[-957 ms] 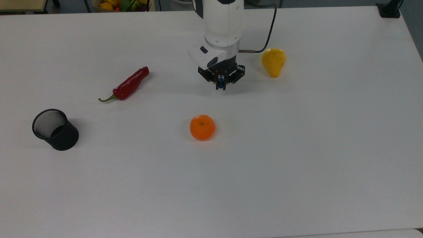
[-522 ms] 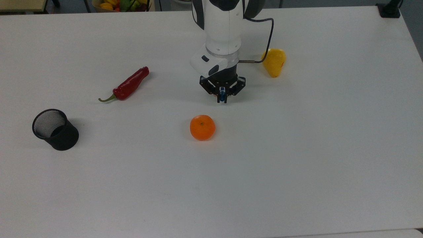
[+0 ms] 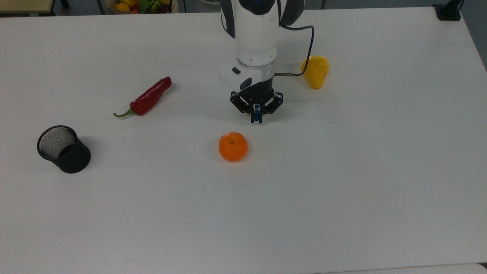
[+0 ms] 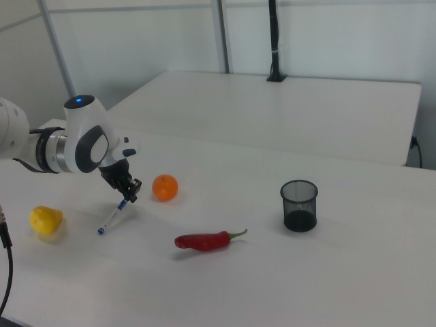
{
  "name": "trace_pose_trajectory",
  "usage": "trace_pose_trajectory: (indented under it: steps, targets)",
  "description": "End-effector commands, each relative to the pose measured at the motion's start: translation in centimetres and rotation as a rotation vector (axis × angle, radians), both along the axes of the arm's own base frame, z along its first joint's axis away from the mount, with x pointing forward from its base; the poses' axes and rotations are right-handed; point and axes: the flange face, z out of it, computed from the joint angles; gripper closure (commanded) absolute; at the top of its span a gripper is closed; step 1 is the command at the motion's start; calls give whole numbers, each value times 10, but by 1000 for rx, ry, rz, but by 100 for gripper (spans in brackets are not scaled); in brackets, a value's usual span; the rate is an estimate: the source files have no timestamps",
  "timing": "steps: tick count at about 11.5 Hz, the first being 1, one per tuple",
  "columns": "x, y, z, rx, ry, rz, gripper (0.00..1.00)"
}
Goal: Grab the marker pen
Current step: 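Open the gripper to release the marker and raise it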
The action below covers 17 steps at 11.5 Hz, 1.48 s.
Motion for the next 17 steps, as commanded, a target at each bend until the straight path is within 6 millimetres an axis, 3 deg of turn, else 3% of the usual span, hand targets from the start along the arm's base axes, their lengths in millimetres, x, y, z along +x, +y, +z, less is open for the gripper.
trace_pose_trajectory:
  steps: [1,5,7,9,11,16,17]
  targets:
    - [-1,0,-1,0,-28,-15,0]
    - [1,-3,15,1,-47,-23,0]
    - [1,-13,40,-9,-45,-41,0]
    - [-2,-19,83,-45,15,-55,0]
    - [-17,-39,145,-74,83,-103,0]
    - [-65,-83,275,-41,248,-202,0]
    - [-79,-86,287,-36,284,-199,0]
